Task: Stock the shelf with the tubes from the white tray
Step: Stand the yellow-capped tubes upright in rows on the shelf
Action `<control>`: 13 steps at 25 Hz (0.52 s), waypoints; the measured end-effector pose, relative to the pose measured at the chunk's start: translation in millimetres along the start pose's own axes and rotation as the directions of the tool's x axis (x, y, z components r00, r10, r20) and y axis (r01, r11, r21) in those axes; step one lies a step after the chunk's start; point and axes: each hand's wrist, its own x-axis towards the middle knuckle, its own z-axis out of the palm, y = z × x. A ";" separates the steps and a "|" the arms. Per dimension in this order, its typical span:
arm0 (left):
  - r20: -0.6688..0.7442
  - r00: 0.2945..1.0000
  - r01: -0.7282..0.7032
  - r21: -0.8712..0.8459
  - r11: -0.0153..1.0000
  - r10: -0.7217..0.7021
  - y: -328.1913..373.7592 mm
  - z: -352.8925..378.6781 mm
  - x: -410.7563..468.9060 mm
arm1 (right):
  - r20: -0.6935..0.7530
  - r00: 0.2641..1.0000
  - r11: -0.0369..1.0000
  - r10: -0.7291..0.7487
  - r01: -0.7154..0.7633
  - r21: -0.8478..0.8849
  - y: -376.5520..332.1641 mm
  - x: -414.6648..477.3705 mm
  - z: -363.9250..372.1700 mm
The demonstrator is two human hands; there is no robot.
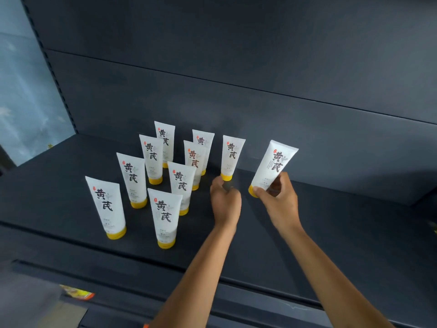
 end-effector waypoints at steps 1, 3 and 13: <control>0.009 1.000 0.010 -0.021 1.000 -0.010 0.0 -6.0 -8.1 | 0.016 1.000 1.000 -0.001 0.001 -0.023 2.4 6.9 5.1; 0.026 0.999 0.049 -0.039 0.998 -0.048 -2.2 -18.4 -19.3 | 0.057 0.998 0.997 -0.008 0.012 -0.073 8.1 19.0 18.3; 0.158 0.987 -0.003 0.105 0.994 -0.014 -8.7 -41.2 -14.0 | 0.217 0.973 0.978 -0.079 0.117 -0.172 32.4 34.6 84.6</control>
